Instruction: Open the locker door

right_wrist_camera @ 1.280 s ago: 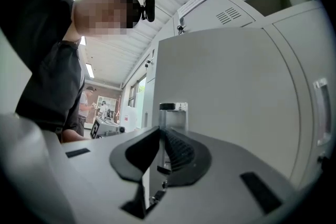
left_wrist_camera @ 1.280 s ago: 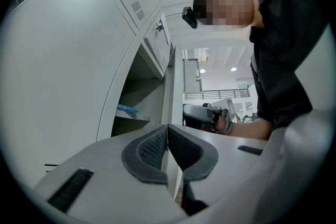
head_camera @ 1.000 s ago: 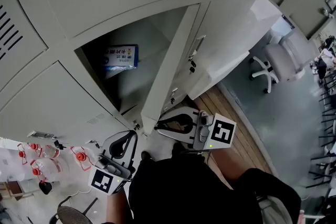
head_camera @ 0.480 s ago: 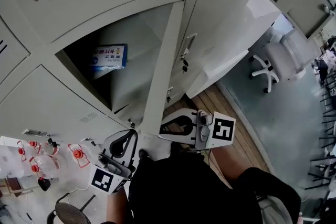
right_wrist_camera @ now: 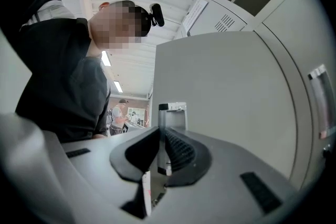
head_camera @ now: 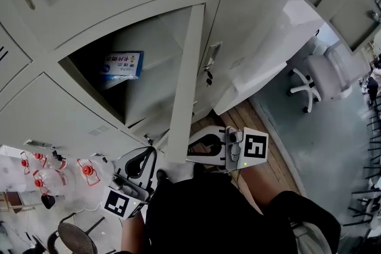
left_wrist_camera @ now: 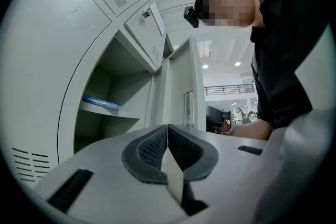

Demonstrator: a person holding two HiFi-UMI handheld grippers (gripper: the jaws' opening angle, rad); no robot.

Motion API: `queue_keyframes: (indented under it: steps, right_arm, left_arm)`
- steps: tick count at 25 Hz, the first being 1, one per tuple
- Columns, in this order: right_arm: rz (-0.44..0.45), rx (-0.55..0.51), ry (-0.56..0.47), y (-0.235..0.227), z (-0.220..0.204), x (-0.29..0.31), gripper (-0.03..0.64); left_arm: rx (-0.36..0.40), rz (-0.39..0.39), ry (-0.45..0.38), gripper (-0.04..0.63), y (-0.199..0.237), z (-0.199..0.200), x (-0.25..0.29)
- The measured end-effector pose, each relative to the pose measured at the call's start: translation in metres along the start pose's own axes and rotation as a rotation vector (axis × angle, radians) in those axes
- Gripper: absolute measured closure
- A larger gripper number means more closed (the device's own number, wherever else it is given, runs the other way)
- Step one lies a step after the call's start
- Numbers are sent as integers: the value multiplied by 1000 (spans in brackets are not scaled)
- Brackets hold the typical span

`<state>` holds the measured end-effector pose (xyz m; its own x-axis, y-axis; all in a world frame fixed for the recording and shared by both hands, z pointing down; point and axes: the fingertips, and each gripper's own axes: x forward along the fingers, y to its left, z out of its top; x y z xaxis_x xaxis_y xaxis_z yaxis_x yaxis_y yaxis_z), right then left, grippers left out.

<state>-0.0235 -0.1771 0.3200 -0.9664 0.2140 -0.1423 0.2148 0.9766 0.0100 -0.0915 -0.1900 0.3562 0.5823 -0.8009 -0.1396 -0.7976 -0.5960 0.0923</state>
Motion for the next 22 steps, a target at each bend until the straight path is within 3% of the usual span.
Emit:
queue_keyframes:
  steps: [10, 22]
  right_arm:
    - [114, 18, -17, 5, 3, -21, 574]
    - [203, 48, -35, 9, 8, -55, 572]
  left_arm:
    - [25, 73, 9, 578, -4, -4, 8]
    - [21, 117, -35, 578, -23, 0, 30]
